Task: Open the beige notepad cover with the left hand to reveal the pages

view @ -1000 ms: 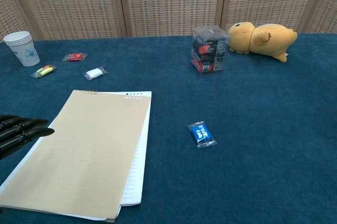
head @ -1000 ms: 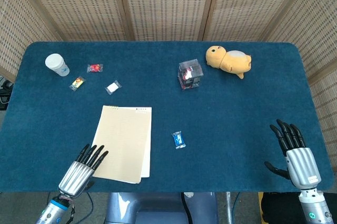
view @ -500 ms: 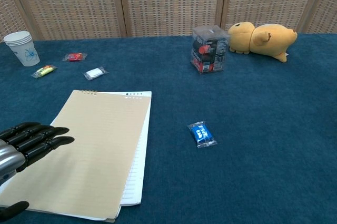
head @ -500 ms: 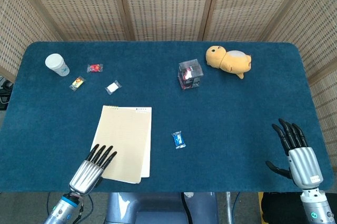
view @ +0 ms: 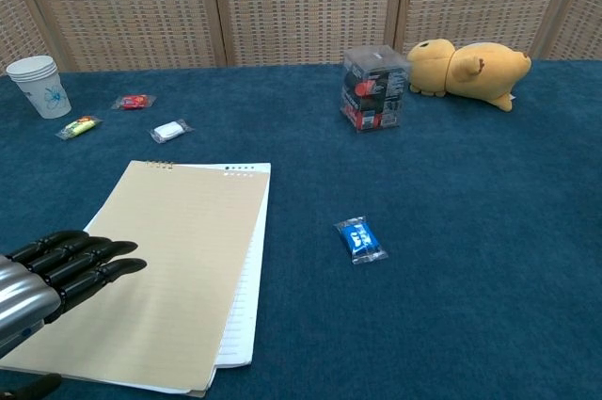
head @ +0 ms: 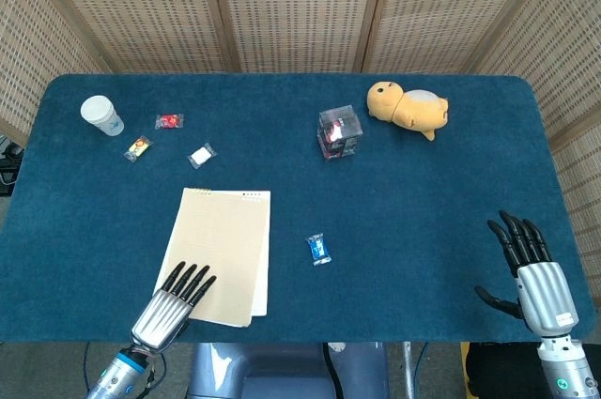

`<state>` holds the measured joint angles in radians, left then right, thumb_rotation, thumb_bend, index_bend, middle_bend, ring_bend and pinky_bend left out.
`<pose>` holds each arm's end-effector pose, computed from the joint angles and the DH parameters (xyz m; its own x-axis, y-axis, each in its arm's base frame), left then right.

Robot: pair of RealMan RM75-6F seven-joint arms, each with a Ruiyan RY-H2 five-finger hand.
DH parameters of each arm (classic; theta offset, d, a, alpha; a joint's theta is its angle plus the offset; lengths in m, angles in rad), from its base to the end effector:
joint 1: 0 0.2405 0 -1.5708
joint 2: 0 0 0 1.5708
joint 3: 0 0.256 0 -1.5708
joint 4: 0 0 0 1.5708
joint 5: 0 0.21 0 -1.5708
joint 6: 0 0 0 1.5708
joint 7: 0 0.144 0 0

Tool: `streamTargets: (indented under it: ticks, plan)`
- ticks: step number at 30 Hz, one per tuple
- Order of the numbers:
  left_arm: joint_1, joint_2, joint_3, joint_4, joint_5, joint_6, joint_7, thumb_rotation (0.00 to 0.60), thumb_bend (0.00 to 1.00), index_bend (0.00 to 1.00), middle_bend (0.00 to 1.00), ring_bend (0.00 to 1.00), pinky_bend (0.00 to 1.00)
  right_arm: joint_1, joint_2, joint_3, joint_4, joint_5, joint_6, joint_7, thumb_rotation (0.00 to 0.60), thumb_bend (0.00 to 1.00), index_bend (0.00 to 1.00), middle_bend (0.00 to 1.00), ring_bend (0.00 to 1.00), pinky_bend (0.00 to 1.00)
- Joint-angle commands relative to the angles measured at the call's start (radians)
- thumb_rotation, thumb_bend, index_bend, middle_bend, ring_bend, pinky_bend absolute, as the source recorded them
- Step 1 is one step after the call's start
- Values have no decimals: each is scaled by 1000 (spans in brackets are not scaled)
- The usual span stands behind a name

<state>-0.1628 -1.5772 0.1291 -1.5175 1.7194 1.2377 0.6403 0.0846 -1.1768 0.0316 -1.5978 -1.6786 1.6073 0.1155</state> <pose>-0.2283 0.1391 -0.0341 0.6984 0.1513 0.6995 0.6641 -0.5014 -0.5546 -0.2799 -0.1737 0.1464 0.2396 0.0754 0.9679 -0.9481 -0.1963 0.2500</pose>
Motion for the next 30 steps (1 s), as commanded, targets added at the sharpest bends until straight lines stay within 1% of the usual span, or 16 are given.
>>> streamTargets:
  ticks: [1, 15, 30]
  plan:
    - [-2, -4, 0, 3, -4, -4, 3, 600, 309, 0, 0, 0, 21, 0, -1, 0, 0, 1, -1, 0, 600, 43, 45, 0, 0, 0]
    - [-8, -24, 5, 20, -7, -9, 27, 600, 310, 0, 0, 0, 6, -1, -2, 0, -1, 0, 0, 1, 600, 43, 45, 0, 0, 0]
    - [-27, -87, -19, 78, -46, -42, 59, 600, 310, 0, 0, 0, 4, -2, -2, 1, 0, -5, 7, 20, 600, 42, 45, 0, 0, 0]
